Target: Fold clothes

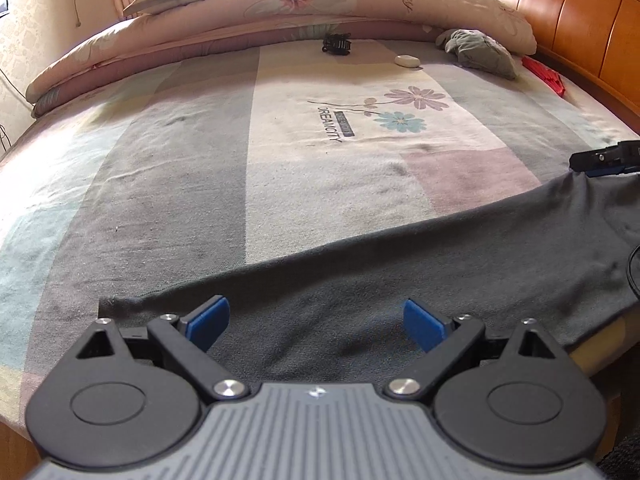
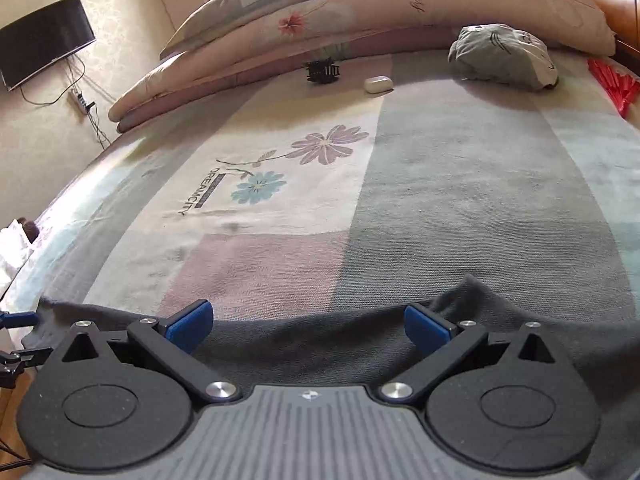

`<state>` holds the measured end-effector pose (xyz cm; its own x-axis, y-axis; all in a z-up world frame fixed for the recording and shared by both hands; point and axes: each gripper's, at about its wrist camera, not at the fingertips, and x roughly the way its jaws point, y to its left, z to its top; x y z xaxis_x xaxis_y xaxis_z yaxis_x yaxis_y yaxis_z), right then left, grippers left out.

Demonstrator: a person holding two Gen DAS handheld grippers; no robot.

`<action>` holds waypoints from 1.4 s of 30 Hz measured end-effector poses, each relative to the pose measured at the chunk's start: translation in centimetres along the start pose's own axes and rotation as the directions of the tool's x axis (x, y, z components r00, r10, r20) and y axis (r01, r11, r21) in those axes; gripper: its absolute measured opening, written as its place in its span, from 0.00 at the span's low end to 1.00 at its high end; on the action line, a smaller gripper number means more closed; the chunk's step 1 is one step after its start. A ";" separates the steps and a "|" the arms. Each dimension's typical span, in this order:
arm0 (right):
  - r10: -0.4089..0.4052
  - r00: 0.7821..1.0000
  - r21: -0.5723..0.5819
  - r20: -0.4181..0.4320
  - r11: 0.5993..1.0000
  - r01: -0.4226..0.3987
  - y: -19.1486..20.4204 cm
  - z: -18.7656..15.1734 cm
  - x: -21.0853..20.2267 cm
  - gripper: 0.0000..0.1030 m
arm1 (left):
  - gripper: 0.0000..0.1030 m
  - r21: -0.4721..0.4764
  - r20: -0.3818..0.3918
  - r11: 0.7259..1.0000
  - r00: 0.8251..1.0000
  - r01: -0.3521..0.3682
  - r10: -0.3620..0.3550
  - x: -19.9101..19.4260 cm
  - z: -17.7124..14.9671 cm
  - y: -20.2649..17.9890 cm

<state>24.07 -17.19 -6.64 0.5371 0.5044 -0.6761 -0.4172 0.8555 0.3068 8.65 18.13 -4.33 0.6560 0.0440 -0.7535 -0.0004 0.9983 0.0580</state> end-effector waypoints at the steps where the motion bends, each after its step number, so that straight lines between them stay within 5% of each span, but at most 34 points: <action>1: -0.012 1.000 -0.006 -0.013 1.000 0.012 -0.1 0.0 0.6 1.00 | 0.91 0.002 -0.005 1.000 1.000 -0.001 0.001 0.2 0.0 -0.1; 5: -0.094 0.995 -0.030 -0.025 0.995 0.093 -2.0 0.3 2.8 1.00 | 0.91 0.002 -0.025 1.000 1.000 0.002 -0.002 0.9 0.0 -0.3; 12: -0.099 0.995 -0.034 0.008 0.994 0.100 -1.7 1.5 1.1 1.00 | 0.91 -0.007 -0.023 1.000 1.000 0.007 -0.007 1.0 0.1 -0.3; 18: -0.160 0.987 -0.129 0.005 0.979 0.160 -1.1 -1.3 -2.2 1.00 | 0.91 0.012 -0.007 0.999 0.999 0.039 -0.039 0.7 0.7 -1.1; 22: -0.241 0.967 -0.213 -0.085 0.952 0.219 -3.2 -4.0 -1.7 1.00 | 0.91 0.038 0.004 0.996 0.997 0.080 -0.080 0.6 1.5 -2.6; 26: -0.244 0.966 -0.187 -0.085 0.956 0.225 -4.9 -5.4 -3.9 1.00 | 0.91 0.071 0.003 0.985 0.987 0.160 -0.161 1.1 3.1 -5.6; 37: -0.394 0.919 -0.228 0.013 0.894 0.386 -7.4 -7.8 -8.9 1.00 | 0.91 0.159 -0.019 0.899 0.912 0.408 -0.410 2.5 7.9 -14.9; 39: -0.407 0.913 -0.225 0.021 0.888 0.401 -8.0 -8.2 -9.5 1.00 | 0.91 0.175 -0.027 0.874 0.890 0.452 -0.455 2.9 8.8 -16.7; 42: -0.408 0.912 -0.209 0.034 0.890 0.406 -9.0 -8.7 -10.4 1.00 | 0.91 0.189 -0.066 0.814 0.834 0.549 -0.547 4.6 9.7 -20.9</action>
